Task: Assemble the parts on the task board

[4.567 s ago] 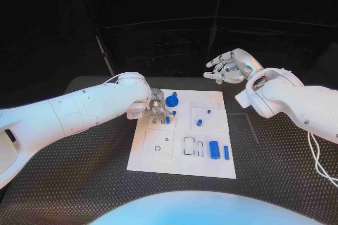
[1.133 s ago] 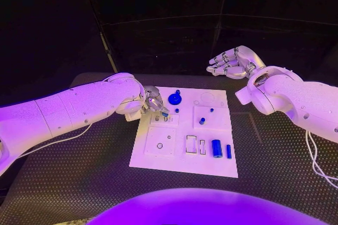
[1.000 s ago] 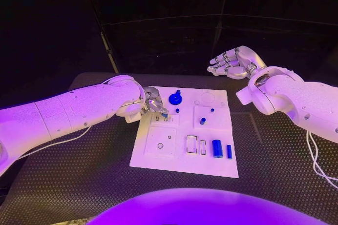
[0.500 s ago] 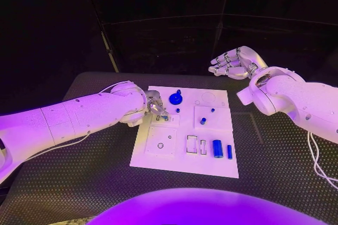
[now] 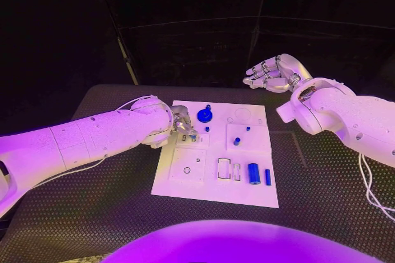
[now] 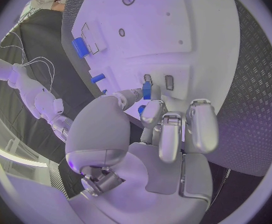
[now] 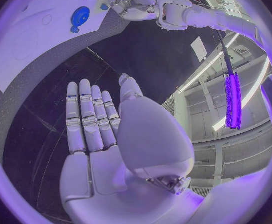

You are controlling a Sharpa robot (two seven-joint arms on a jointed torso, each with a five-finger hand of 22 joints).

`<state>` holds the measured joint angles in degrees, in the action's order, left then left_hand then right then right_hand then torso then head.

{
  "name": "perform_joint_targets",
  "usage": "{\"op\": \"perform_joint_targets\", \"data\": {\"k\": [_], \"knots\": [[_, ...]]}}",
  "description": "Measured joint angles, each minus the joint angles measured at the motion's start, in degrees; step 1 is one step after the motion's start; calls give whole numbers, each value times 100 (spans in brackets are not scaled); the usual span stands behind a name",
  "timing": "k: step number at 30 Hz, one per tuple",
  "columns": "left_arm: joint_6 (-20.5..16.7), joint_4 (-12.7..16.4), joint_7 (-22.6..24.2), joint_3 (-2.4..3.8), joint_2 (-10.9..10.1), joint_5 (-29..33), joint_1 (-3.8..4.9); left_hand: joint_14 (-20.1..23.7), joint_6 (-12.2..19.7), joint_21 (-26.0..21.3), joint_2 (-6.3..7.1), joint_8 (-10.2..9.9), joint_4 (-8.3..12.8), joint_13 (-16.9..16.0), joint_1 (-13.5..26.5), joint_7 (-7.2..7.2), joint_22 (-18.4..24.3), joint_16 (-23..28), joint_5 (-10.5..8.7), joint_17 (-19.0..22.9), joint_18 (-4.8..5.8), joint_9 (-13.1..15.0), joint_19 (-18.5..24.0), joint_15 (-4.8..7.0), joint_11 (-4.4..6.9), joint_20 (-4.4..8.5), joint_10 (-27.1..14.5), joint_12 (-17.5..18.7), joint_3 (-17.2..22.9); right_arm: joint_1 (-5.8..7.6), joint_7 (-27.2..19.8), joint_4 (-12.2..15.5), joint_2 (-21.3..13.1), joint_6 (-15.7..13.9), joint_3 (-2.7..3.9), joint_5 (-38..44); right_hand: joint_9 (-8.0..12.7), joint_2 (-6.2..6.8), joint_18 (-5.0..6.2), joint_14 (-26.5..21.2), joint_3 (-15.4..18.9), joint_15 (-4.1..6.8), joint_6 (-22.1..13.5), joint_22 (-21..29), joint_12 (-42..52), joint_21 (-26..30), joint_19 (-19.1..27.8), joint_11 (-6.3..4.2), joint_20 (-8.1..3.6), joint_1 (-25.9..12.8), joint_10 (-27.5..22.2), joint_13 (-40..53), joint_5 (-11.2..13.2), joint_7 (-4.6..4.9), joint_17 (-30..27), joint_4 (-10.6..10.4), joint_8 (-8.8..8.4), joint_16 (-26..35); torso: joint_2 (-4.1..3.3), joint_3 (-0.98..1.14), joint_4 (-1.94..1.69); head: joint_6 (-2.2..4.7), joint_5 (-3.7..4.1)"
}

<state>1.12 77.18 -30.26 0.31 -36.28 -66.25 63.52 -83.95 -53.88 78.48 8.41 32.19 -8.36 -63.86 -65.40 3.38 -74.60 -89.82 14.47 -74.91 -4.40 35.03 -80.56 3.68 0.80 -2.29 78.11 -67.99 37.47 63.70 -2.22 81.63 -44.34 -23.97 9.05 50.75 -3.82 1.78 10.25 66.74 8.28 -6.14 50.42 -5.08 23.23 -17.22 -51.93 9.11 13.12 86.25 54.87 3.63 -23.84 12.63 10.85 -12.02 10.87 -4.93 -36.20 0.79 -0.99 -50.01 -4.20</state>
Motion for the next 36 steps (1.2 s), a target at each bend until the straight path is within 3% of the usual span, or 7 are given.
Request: {"op": "perform_joint_targets", "data": {"k": [11,15,17,36], "knots": [[150,-17,4,9,33,-94,8,0,-9,0,0,-1,16,83,0,-8,5,0,-1,0,0,2,0,0,-1,0,0,67,-16,0,-6,-11,10,2,-1,-1,0,0,0,0,0,0,0,0,0,0,0,22,0,0,-22,0,0,0,-6,0,0,0,0,0,0,0,1],[219,-17,6,10,41,-113,11,-6,-11,0,0,34,39,177,0,-10,5,0,330,0,0,12,0,6,12,0,-13,142,-39,0,-8,-15,14,3,-1,-1,0,0,0,0,0,0,0,0,0,-1,0,22,0,0,-22,1,0,0,-6,0,0,0,0,-1,-1,0,3],[256,-17,7,10,42,-120,12,-18,-11,-1,8,34,39,194,9,-10,5,0,374,0,0,14,0,18,13,0,-15,142,-39,-1,-9,-16,15,4,-1,-1,0,0,0,0,0,0,0,6,0,-1,0,22,0,0,-22,1,0,0,-6,0,0,0,1,-2,-4,0,3],[452,15,12,5,11,-179,11,-20,-35,-4,46,55,55,269,78,-31,5,0,465,0,0,14,1,20,12,-1,-15,209,-55,-1,-31,-34,25,15,-3,-1,0,-30,0,0,-27,0,0,17,0,25,-17,22,17,30,-22,1,-57,0,-18,27,0,27,4,-4,-13,0,-15]]}}
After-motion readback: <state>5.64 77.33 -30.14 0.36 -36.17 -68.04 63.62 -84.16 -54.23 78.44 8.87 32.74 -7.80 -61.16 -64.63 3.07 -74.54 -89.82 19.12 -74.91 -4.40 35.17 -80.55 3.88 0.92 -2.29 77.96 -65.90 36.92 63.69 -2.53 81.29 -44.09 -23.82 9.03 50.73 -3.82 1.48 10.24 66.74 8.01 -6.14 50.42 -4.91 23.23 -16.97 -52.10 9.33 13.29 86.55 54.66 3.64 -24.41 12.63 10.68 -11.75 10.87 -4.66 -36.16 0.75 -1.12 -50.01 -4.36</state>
